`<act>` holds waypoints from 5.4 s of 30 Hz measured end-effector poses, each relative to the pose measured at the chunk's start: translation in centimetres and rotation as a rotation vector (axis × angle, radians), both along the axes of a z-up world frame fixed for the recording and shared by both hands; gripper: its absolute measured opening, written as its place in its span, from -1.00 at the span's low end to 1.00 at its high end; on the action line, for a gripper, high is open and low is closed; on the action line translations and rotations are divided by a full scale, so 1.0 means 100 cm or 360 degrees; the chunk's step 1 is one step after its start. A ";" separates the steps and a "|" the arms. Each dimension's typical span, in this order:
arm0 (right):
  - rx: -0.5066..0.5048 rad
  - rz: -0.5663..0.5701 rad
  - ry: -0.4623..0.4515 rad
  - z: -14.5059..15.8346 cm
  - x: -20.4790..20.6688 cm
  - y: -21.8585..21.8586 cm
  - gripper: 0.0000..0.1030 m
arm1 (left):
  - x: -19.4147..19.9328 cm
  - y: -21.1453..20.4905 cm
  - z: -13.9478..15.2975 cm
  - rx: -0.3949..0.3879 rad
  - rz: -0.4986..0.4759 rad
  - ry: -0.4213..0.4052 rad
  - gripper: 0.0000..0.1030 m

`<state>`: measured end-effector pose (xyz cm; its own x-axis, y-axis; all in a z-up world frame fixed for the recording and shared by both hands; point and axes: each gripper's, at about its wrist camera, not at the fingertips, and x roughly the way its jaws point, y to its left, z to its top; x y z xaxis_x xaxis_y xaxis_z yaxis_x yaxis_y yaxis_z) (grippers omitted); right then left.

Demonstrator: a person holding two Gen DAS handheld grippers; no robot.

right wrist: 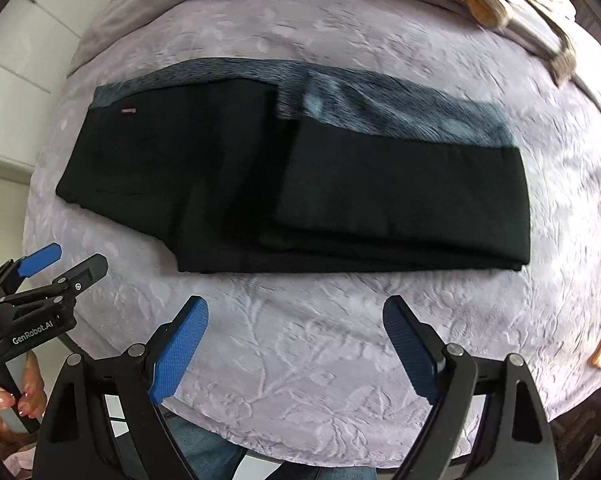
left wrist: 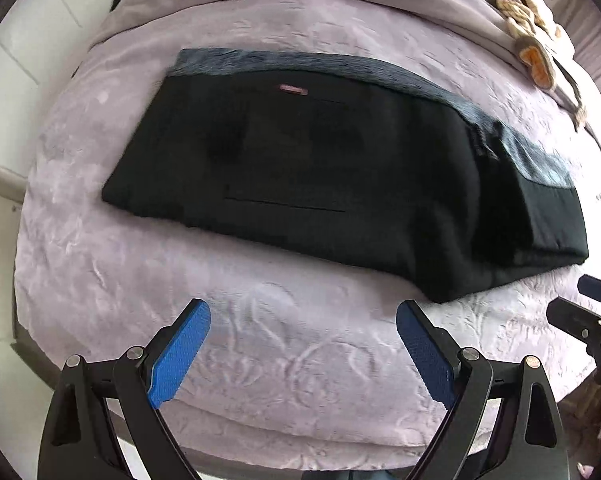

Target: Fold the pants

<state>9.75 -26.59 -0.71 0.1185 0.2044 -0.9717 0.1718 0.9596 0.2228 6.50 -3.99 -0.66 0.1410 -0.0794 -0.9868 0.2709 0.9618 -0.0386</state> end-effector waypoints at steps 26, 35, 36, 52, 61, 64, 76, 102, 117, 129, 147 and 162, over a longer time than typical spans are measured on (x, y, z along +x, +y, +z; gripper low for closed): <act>-0.0087 0.0225 0.0023 0.011 0.025 0.054 0.77 | 0.010 0.062 -0.004 -0.0102 0.0193 0.0002 0.84; -0.0085 0.0243 0.0030 0.008 0.028 0.058 0.77 | 0.011 0.076 -0.004 -0.0096 0.0233 0.0005 0.84; -0.0084 0.0242 0.0031 0.007 0.028 0.058 0.77 | 0.011 0.078 -0.004 -0.0096 0.0240 0.0007 0.84; -0.0051 0.0240 0.0063 -0.007 0.034 0.069 0.77 | 0.056 0.138 -0.017 -0.0412 0.0446 0.0007 0.84; 0.0007 0.0221 0.0111 -0.025 0.031 0.072 0.77 | 0.070 0.160 -0.063 -0.0866 0.0638 0.0113 0.84; 0.0030 0.0210 0.0128 -0.031 0.028 0.073 0.77 | 0.079 0.163 -0.065 -0.0919 0.0693 0.0065 0.84; 0.0066 0.0179 -0.0040 -0.010 0.052 0.052 0.77 | 0.095 0.135 -0.057 -0.0498 0.0637 -0.0127 -0.16; 0.0216 0.1222 0.0591 -0.024 0.259 0.309 0.18 | 0.052 0.050 -0.013 0.0368 -0.0096 -0.0780 -0.24; 0.1154 0.0489 -0.0090 0.063 0.187 0.029 -0.63 | -0.015 -0.085 0.109 0.0182 -0.0689 -0.1205 -0.24; 0.1420 -0.0279 -0.0465 -0.012 0.013 -0.226 -0.63 | -0.120 -0.271 0.065 0.0091 -0.1405 -0.1082 -0.24; 0.1218 -0.0574 -0.0272 -0.124 -0.073 -0.269 -0.43 | -0.102 -0.231 0.046 0.0086 -0.1140 -0.0665 0.58; 0.0341 -0.0334 -0.0200 -0.081 -0.068 -0.218 -0.36 | -0.033 -0.150 -0.011 0.0113 -0.0456 -0.0278 0.63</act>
